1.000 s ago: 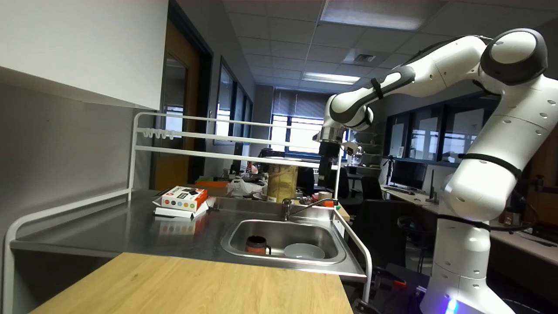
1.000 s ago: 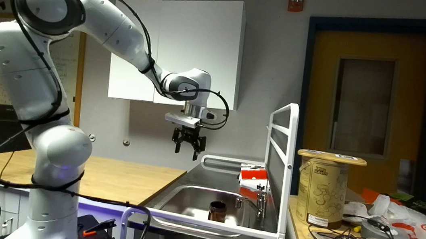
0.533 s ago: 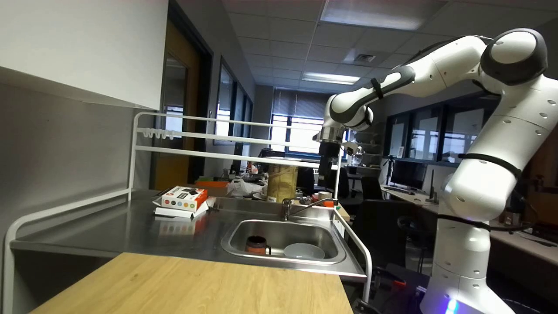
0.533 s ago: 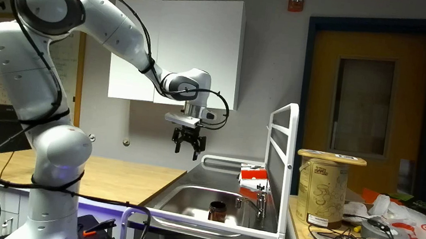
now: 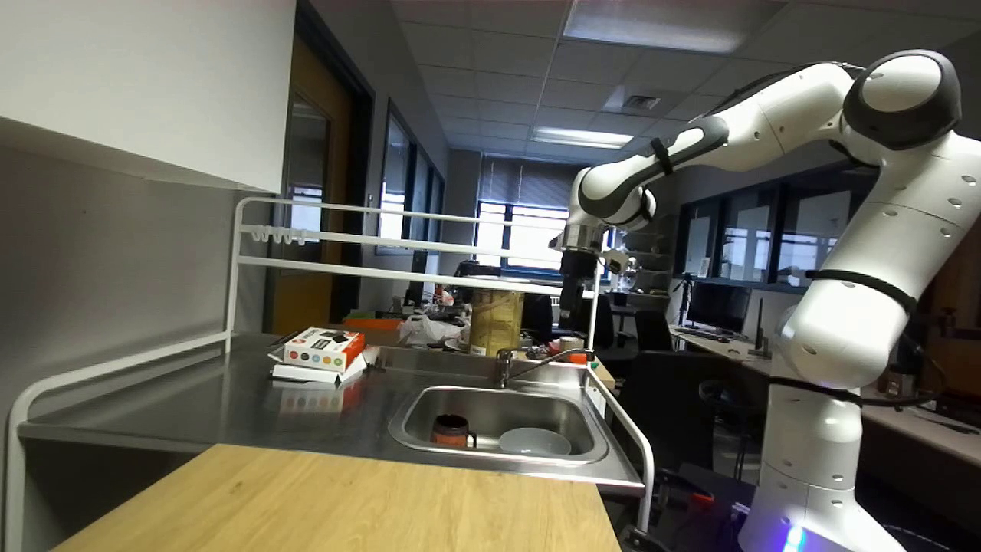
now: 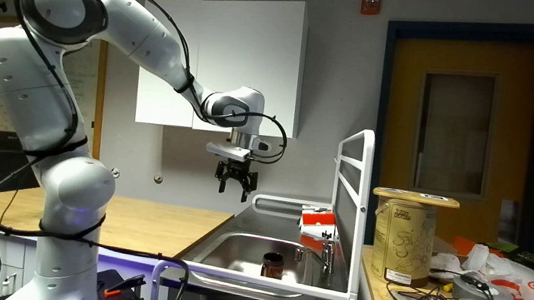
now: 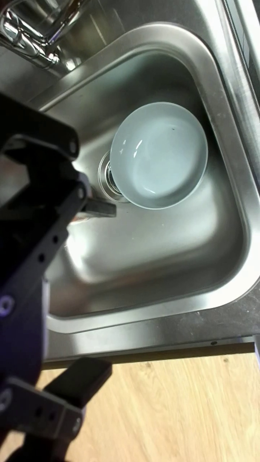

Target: Remove the cup from the sink and put it on the sink counter

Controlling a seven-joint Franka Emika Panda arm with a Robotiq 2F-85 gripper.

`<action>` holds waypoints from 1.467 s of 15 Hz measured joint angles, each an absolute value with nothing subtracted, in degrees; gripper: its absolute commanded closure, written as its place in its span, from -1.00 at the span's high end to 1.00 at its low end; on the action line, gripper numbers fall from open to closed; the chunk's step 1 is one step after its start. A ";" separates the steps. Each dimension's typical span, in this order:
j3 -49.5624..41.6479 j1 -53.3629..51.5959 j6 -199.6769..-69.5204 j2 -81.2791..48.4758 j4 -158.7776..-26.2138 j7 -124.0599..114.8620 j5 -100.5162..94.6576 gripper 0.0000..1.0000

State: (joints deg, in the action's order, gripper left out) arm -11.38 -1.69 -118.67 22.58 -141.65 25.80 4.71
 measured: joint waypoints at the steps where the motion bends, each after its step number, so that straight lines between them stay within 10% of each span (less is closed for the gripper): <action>1: -11.23 -1.69 -118.74 22.47 -141.65 25.68 4.71 1.00; 22: -3.95 0.55 -139.71 -8.41 -123.42 -6.17 1.46 1.00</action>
State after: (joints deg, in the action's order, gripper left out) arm -3.95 0.55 -139.71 -8.41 -123.42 -6.17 1.46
